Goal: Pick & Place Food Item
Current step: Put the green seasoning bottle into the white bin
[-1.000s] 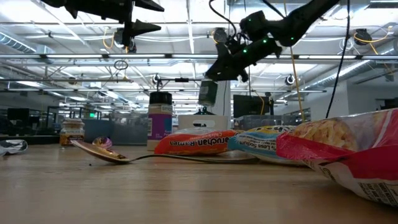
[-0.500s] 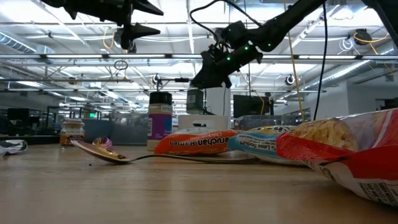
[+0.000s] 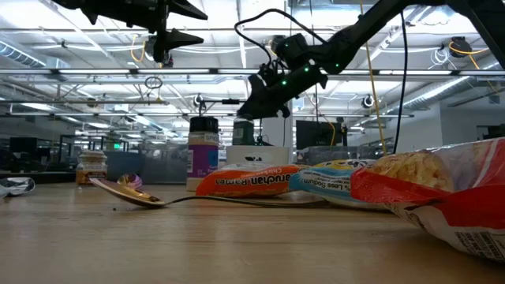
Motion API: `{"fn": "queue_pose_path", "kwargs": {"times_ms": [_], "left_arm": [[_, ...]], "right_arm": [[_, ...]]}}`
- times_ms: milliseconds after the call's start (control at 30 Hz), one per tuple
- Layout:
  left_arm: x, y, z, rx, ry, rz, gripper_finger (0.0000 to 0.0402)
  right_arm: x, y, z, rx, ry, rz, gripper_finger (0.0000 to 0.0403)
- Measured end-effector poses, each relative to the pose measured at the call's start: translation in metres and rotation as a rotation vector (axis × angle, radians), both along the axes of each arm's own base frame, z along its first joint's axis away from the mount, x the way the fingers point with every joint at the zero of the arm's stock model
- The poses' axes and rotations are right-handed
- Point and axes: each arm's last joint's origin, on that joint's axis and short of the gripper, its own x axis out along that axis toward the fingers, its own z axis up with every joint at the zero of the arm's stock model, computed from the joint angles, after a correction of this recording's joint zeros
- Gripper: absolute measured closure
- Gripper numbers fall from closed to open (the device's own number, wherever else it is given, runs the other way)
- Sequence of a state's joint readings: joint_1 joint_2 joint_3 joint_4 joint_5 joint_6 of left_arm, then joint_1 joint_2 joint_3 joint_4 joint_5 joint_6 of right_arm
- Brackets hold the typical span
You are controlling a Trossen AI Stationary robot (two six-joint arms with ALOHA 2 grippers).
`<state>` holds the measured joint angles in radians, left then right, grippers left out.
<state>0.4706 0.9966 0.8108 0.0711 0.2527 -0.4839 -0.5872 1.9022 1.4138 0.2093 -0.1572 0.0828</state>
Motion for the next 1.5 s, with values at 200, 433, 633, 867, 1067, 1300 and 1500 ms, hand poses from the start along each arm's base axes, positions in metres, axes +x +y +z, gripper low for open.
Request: {"fn": "queue_pose_path", "kwargs": {"times_ms": [200,433,633,867,1067,1300,1500], "left_arm": [[0.000,0.000,0.000,-0.004,0.000,0.000,0.0156],[0.000,0.000,0.000,0.006,0.003,0.011,0.0156],[0.000,0.001,0.000,0.010,0.004,0.018,0.0156],[0.000,0.001,0.000,0.012,0.005,0.018,0.0156],[0.000,0.001,0.000,0.013,0.005,0.018,0.0156],[0.000,0.001,0.000,0.012,0.005,0.018,0.0156],[0.000,0.001,0.000,0.011,0.004,0.018,0.0156]], "right_arm": [[0.005,0.007,-0.004,-0.031,0.032,0.002,0.0209],[0.003,0.006,-0.008,-0.037,0.085,0.008,0.0209],[0.000,0.008,-0.017,-0.036,0.119,0.003,0.0209],[0.002,0.020,-0.028,0.001,0.133,0.046,0.0209],[0.012,0.042,-0.033,0.002,0.123,0.131,0.0209],[0.013,0.056,-0.045,0.011,0.141,0.157,0.0209],[0.008,0.058,-0.055,0.041,0.142,0.146,0.0209]]}}
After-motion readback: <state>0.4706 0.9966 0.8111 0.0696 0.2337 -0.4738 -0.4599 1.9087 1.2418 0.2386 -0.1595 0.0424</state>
